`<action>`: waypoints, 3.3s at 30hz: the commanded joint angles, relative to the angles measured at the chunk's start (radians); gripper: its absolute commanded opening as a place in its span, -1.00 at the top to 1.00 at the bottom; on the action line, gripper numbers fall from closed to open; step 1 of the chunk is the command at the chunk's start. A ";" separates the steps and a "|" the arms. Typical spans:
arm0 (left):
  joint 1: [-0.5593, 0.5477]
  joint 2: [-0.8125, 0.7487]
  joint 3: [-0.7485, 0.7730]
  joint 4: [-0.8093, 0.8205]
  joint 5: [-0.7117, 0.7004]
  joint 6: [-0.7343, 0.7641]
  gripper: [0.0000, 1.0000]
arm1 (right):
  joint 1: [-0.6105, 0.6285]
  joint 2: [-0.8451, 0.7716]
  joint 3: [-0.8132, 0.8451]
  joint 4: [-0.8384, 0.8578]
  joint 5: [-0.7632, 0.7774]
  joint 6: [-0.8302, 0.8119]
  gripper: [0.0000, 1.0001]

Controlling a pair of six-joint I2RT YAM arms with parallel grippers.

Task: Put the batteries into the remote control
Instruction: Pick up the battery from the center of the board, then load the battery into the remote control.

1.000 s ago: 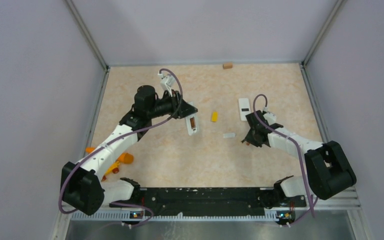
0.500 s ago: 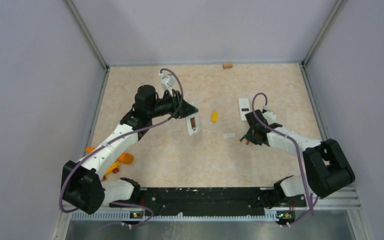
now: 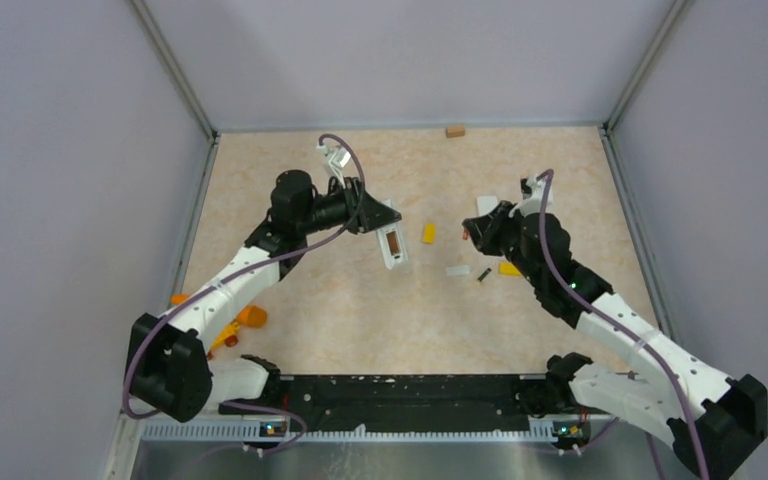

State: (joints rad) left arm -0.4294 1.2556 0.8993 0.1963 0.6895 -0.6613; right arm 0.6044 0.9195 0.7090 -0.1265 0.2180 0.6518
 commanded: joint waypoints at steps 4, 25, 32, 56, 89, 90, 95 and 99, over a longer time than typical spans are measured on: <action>0.008 0.071 0.065 0.075 0.063 -0.221 1.00 | 0.152 -0.048 0.010 0.393 -0.170 -0.151 0.96; 0.008 0.134 0.182 -0.232 0.086 -0.258 1.00 | 0.369 0.162 0.080 0.519 -0.079 -0.380 0.92; 0.008 0.121 0.179 -0.231 0.086 -0.271 1.00 | 0.383 0.190 0.082 0.545 -0.070 -0.380 0.91; 0.013 0.122 0.171 -0.204 0.116 -0.311 1.00 | 0.390 0.187 -0.006 0.568 -0.056 -0.370 0.73; 0.055 0.126 0.158 -0.237 0.079 -0.211 1.00 | 0.390 0.149 0.132 0.317 0.024 -0.085 -0.40; 0.057 0.122 0.154 -0.227 0.076 -0.205 1.00 | 0.385 0.154 0.152 0.268 0.055 -0.026 -0.46; 0.066 0.102 0.135 -0.157 0.044 -0.196 1.00 | 0.343 0.130 0.128 0.179 0.055 0.308 -0.74; 0.067 0.086 0.132 -0.130 0.009 -0.183 1.00 | 0.265 0.108 0.085 0.245 -0.046 0.504 -0.75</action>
State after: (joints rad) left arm -0.3687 1.3914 1.0363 -0.0319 0.7353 -0.8719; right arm 0.9310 1.0592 0.8124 0.1032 0.2298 0.8925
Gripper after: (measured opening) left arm 0.308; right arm 0.870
